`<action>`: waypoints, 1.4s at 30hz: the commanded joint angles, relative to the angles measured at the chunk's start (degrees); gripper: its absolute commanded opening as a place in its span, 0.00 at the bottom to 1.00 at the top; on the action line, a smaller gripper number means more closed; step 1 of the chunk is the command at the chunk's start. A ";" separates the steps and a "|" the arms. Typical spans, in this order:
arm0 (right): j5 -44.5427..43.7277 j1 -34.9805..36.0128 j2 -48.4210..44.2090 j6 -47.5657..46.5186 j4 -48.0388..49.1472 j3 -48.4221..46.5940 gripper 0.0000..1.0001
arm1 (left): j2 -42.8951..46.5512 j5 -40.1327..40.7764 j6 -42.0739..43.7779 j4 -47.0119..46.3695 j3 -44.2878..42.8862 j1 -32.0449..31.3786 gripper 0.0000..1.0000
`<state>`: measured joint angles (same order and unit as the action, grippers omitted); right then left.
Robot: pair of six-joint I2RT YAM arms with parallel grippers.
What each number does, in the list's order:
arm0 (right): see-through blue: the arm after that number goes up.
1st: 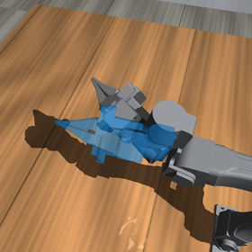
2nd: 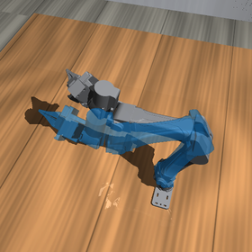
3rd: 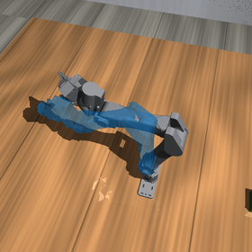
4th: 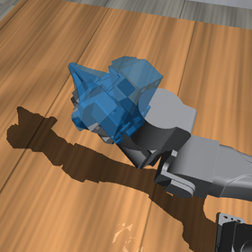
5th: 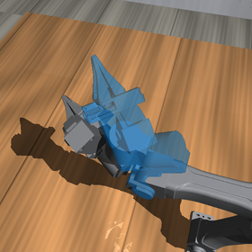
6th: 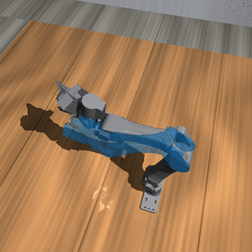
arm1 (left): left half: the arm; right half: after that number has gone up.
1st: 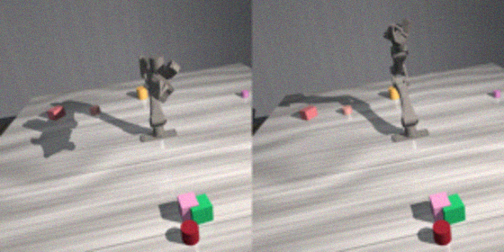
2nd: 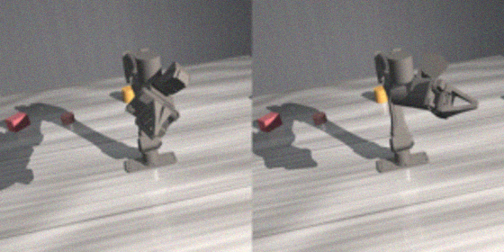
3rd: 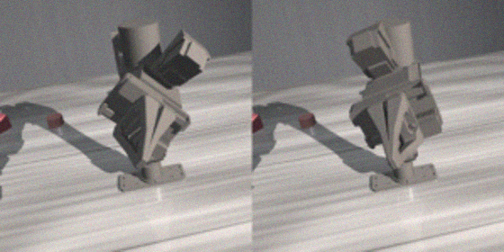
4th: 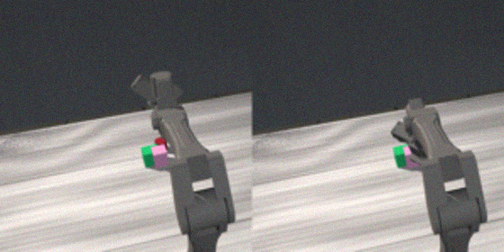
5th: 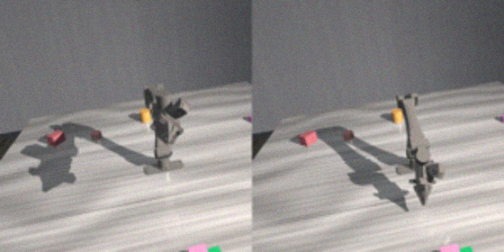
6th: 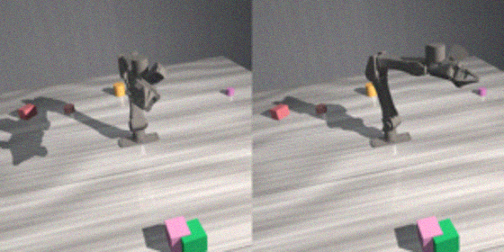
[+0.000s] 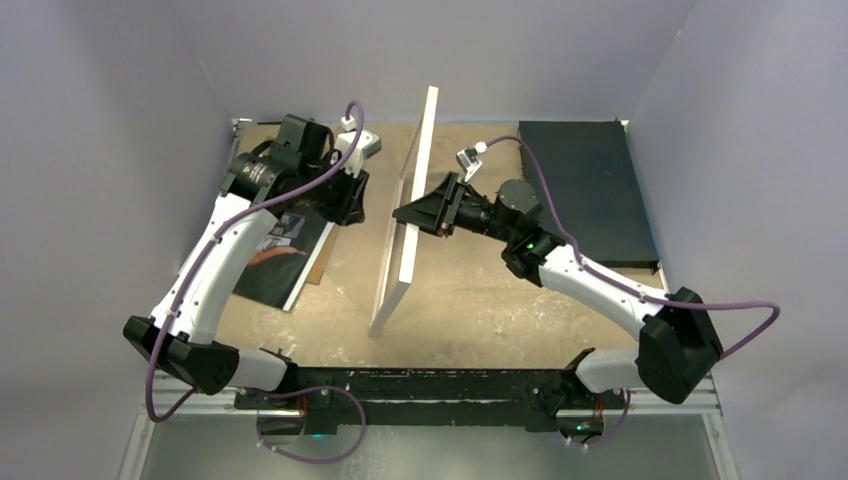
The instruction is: Put the photo into the frame
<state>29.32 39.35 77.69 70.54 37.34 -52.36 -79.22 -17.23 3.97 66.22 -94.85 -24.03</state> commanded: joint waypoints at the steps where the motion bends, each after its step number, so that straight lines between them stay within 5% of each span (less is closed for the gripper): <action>1: -1.53 -1.40 -2.76 -14.21 -9.90 -0.10 0.22 | -0.16 2.67 1.49 -0.64 -0.58 -0.05 0.20; 5: -4.04 -1.64 -5.89 -19.37 -26.31 -2.40 0.22 | -0.75 5.31 3.01 -0.10 -3.14 -0.05 0.00; 9: -11.22 -1.61 -9.60 -23.74 -42.86 -3.31 0.23 | -0.44 8.52 4.04 -1.45 -6.08 -0.05 0.00; 20: -25.02 -1.82 -15.31 -29.62 -63.30 -3.80 0.16 | -0.47 19.53 9.68 -4.00 -21.50 0.04 0.00; 27: -27.12 -2.13 -13.60 -34.12 -68.14 -6.07 0.00 | 2.80 26.79 14.60 -9.13 -22.04 0.04 0.00; 36: -25.56 -2.42 -10.77 -35.10 -63.11 -3.49 0.00 | 4.21 30.79 15.53 -10.60 -25.94 0.04 0.00; 42: -28.79 -2.58 -1.95 -44.45 -66.50 -11.48 0.00 | 4.47 34.42 17.70 -12.63 -28.45 -0.01 0.00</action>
<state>4.86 36.64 69.71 36.93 -27.75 -57.47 -76.31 13.10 19.42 59.22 -119.57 -24.03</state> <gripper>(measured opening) 0.378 0.003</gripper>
